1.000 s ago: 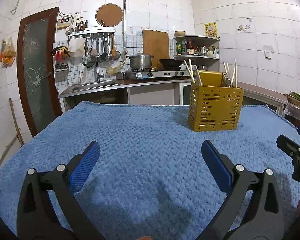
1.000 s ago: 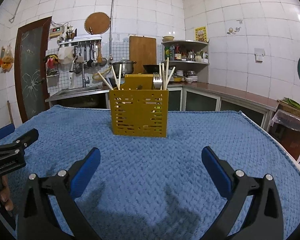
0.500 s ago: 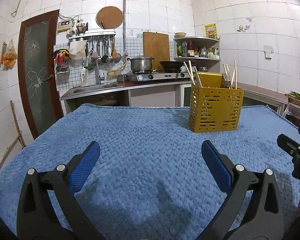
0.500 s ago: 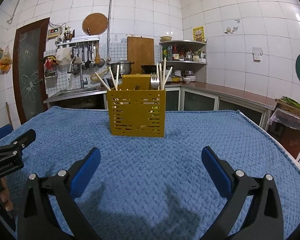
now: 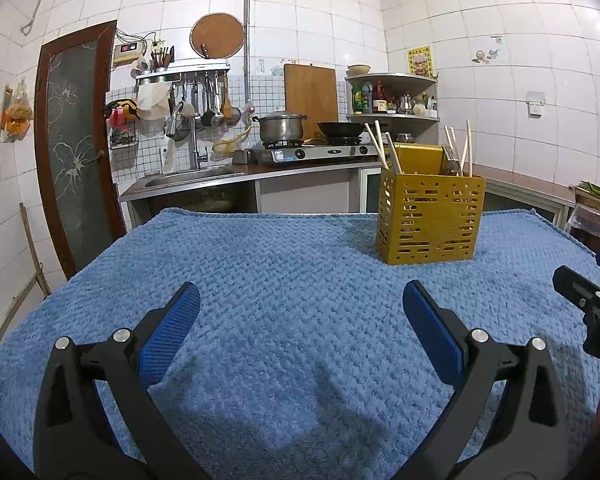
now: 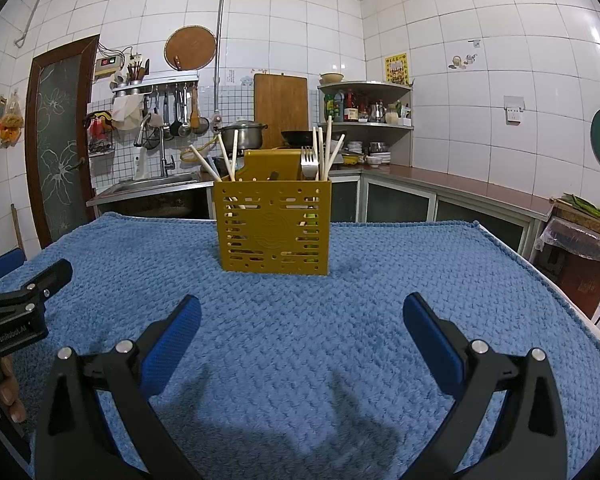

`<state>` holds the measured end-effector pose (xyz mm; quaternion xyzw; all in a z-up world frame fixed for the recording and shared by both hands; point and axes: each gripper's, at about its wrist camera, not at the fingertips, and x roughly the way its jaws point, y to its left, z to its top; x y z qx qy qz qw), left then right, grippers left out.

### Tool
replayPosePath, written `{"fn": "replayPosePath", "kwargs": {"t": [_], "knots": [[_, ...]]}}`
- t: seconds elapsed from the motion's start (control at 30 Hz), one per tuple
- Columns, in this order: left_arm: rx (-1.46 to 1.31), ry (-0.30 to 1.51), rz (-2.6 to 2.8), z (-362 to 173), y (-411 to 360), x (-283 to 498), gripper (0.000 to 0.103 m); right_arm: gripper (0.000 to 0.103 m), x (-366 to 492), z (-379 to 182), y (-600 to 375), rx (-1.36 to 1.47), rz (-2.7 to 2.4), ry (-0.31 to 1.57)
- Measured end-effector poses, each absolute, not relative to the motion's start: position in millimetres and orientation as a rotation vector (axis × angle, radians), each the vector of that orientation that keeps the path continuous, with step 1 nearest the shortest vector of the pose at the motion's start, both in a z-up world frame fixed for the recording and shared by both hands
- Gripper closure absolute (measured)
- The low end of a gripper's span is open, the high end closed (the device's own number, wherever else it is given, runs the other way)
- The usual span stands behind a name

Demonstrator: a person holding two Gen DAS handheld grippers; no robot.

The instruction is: Organize utensils

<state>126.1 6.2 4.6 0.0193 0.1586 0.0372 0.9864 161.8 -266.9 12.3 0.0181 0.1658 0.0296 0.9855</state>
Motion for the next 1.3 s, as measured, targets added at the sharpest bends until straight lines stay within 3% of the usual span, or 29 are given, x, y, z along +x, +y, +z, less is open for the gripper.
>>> {"fn": "replayPosePath", "kwargs": {"t": [1.3], "knots": [[0.044,0.307,0.066,6.5,1.8,125.5,0.005,0.004,161.2,12.5,-266.8,0.035,0.059,0.332]]}}
